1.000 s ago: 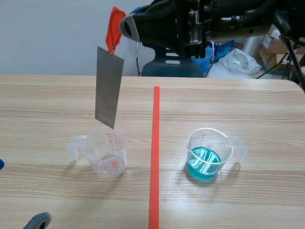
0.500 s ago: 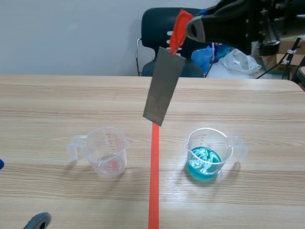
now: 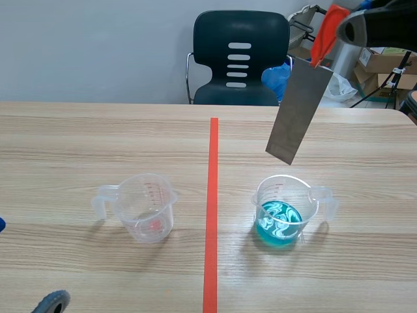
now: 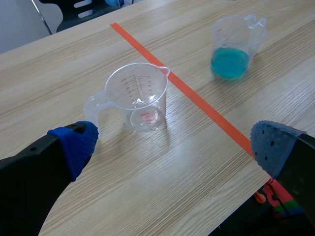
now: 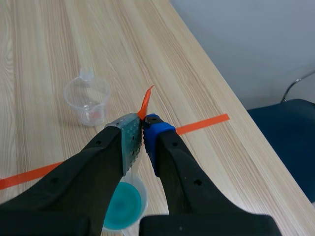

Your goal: Do the redox reaction experiment

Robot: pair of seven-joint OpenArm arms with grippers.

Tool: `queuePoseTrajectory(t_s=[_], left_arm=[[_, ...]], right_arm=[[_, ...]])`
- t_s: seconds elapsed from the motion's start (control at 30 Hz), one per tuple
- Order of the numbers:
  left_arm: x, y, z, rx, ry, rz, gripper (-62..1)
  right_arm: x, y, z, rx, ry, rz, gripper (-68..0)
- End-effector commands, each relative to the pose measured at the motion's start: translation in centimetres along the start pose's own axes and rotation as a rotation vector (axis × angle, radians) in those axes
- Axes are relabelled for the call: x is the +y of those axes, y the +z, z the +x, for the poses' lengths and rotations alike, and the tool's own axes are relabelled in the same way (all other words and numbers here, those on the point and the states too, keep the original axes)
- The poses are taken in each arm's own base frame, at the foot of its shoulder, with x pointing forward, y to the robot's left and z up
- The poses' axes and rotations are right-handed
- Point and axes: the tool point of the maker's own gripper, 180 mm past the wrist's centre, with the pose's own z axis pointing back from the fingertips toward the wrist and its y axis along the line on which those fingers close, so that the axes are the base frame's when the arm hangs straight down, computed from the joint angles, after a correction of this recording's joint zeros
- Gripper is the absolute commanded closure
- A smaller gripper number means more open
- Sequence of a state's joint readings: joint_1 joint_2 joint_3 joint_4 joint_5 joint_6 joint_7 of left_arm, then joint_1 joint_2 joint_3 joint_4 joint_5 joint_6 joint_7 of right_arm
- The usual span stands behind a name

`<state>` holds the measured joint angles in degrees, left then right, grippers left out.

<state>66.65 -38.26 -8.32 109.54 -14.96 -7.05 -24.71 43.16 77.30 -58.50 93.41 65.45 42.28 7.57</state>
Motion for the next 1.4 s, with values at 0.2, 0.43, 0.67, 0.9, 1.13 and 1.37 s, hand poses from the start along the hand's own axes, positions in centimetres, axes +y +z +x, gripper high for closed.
queuePoseTrajectory(t_s=[0.2,0.43,0.67,0.9,1.13,1.37], left_arm=[[0.0,-0.2,0.8,-0.030,0.000,0.003,-62.3],[0.0,-0.2,0.8,-0.030,0.000,0.003,-62.3],[0.0,-0.2,0.8,-0.030,0.000,0.003,-62.3],[0.0,-0.2,0.8,-0.030,0.000,0.004,-62.3],[0.0,-0.2,0.8,-0.030,0.000,0.004,-62.3],[0.0,-0.2,0.8,-0.030,0.000,0.003,-62.3]], right_arm=[[-0.9,2.0,1.5,-0.010,0.028,-0.044,-1.0],[-0.4,1.7,0.7,0.038,0.028,-0.027,-1.0],[1.8,0.7,1.0,0.057,0.051,0.037,-1.0],[2.6,0.5,1.3,0.055,0.063,0.059,-1.0],[2.6,0.6,0.8,0.088,0.069,0.057,-1.0],[2.2,1.3,0.7,0.101,0.071,0.038,-1.0]])
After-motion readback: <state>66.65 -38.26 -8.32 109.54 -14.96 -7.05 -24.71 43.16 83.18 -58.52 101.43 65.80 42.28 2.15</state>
